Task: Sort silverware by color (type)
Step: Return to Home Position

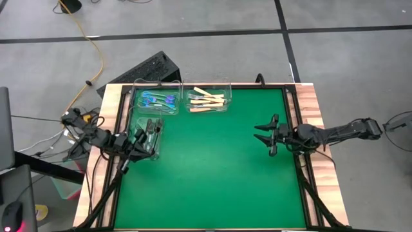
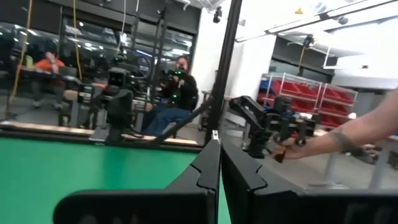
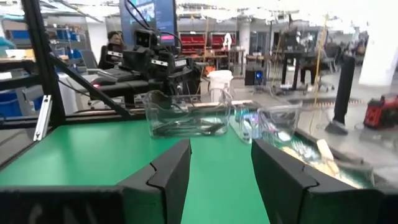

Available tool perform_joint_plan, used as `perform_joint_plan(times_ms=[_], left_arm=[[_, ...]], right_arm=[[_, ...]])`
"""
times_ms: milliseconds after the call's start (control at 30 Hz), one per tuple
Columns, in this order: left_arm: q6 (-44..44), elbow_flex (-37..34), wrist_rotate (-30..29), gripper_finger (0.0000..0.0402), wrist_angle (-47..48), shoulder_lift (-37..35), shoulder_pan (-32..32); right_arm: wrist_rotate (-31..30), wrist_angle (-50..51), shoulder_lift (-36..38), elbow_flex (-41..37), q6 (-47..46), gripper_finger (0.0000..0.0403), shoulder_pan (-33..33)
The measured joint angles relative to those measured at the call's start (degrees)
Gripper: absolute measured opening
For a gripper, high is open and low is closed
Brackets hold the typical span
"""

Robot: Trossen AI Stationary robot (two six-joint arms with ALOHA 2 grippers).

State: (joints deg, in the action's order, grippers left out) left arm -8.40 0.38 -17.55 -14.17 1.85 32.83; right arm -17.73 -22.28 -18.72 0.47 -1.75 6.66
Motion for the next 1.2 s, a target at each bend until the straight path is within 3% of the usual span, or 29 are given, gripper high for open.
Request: perform_joint_plan(times_ms=[267, 533, 1200], left_arm=[[-2.79, 0.00, 7.23, 0.0000, 4.67, 0.00, -5.73], [-2.34, -0.02, 6.80, 0.0000, 4.59, 0.00, -10.18], [-4.75, -0.02, 6.52, 0.0000, 10.64, 0.11, -10.22]], right_arm=[[1.08, -2.17, 0.00, 0.00, 6.13, 0.0191, -0.04], [1.10, -1.73, 0.00, 0.00, 4.83, 0.0191, -0.04], [1.15, 10.47, -0.01, 0.00, 3.26, 0.0191, -0.04]])
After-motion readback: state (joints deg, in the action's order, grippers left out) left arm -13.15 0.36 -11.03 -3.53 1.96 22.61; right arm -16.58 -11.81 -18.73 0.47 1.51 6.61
